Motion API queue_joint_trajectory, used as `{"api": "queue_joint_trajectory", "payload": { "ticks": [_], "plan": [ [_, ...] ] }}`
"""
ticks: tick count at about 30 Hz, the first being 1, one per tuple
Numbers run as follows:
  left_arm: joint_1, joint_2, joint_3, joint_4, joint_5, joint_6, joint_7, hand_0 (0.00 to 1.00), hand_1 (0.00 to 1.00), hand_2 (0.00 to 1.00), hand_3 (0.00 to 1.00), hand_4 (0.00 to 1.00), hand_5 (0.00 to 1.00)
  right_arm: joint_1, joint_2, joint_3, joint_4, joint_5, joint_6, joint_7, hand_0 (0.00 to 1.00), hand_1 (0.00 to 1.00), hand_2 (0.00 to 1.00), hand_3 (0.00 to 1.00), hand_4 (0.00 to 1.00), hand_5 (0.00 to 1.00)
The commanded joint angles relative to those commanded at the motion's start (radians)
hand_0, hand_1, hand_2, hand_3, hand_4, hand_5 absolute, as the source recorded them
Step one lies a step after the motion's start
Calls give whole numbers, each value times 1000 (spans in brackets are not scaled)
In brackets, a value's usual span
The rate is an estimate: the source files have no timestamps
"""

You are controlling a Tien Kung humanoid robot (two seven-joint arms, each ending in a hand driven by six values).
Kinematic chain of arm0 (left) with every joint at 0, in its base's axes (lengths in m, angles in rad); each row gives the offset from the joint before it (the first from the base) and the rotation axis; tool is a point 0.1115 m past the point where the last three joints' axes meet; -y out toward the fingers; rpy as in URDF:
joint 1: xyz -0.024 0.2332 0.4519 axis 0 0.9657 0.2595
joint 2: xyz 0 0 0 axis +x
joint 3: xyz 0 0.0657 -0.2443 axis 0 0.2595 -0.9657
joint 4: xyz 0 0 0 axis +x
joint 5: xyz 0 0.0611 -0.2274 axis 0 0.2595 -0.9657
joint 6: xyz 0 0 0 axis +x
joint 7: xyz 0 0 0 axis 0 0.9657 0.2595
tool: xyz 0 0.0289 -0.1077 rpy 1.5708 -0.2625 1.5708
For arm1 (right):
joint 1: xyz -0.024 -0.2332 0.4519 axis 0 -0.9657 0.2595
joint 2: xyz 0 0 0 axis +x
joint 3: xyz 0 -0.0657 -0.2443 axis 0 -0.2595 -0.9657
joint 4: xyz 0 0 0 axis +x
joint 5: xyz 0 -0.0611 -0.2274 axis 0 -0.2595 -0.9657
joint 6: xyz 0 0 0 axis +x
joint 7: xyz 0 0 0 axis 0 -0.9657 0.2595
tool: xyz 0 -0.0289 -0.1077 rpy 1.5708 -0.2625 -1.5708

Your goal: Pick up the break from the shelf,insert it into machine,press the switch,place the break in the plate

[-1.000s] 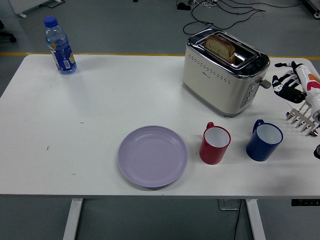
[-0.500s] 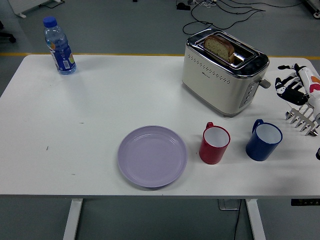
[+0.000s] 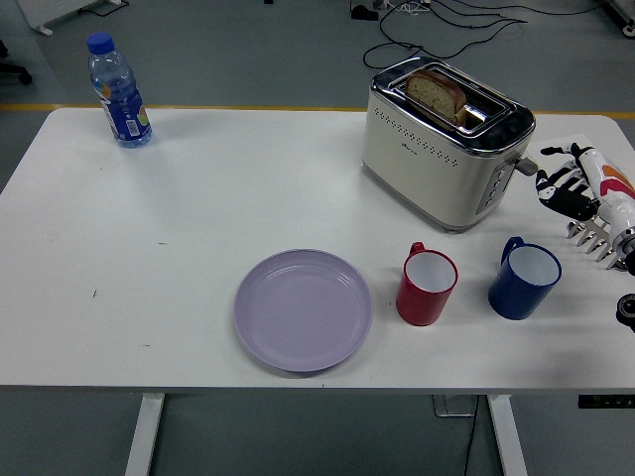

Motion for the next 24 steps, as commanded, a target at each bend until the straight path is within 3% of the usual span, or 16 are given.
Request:
{"api": "queue_joint_trajectory", "payload": {
  "ticks": [24],
  "plan": [
    [14,-1,0,0,25,0,9,661,676,677,611,354,948,4,27,-14,-38,-2,-7,-11,344,353,433,735,526,362]
  ]
}}
